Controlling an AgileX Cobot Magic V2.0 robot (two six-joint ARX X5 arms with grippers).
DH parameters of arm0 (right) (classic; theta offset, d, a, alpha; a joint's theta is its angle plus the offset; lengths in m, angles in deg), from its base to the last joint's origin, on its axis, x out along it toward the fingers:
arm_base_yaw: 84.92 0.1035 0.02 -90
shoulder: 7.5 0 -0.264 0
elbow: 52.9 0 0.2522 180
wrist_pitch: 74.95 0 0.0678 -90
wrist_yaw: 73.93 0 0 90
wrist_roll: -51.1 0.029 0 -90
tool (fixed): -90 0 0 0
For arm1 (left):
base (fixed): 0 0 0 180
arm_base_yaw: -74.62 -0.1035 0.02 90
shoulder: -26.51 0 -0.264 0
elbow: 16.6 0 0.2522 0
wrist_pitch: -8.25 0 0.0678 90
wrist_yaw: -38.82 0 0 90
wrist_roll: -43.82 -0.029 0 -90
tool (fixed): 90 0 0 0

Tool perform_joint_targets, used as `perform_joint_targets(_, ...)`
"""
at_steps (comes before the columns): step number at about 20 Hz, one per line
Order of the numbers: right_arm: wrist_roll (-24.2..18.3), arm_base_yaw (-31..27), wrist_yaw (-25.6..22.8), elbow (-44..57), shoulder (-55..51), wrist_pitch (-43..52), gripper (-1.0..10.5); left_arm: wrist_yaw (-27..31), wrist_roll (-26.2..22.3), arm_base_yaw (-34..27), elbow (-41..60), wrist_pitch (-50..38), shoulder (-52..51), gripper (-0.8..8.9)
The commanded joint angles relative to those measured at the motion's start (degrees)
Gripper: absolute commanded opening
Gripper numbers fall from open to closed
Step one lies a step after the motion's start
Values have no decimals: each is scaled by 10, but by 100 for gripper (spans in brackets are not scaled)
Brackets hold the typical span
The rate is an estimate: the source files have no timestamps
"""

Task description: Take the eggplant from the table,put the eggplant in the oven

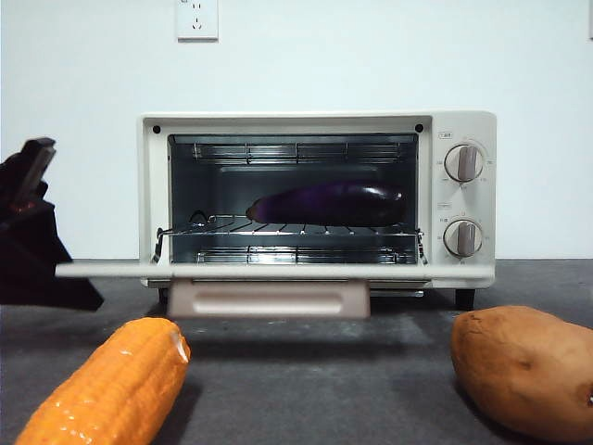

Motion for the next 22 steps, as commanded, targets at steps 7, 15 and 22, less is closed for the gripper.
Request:
perform_joint_targets(7,61,9,25,-11,5,-77,4,-107,0,-14,-54,-47,7,6)
perform_joint_targets(15,89,9,111,-10,6,-110,4,-175,66,-31,-177,-45,7,6)
perform_joint_targets(22,88,6,113,9,6,-108,4,-147,97,-31,-242,-12,-33,6)
